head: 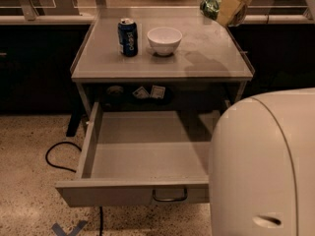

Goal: Place green can into top drawer

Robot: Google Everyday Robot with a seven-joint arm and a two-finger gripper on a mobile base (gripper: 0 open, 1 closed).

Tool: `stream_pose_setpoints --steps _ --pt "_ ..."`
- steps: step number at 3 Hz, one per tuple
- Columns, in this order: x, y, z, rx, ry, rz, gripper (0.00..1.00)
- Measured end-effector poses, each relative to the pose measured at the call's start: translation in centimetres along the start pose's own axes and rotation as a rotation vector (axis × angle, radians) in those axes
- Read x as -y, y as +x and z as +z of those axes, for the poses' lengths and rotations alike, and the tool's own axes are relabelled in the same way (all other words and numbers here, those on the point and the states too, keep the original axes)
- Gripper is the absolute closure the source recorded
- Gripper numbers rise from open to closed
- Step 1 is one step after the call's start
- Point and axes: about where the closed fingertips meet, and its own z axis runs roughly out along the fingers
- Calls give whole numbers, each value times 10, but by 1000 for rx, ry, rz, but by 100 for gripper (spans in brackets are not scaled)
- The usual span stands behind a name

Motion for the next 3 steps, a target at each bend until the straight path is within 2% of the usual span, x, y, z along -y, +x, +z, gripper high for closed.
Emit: stream_pose_setpoints --steps 1,2,3 --pt "-14 21 -9 1 -23 71 100" --pt "-92 44 -75 46 -112 168 100" --pt "-91 43 -74 52 -108 164 100"
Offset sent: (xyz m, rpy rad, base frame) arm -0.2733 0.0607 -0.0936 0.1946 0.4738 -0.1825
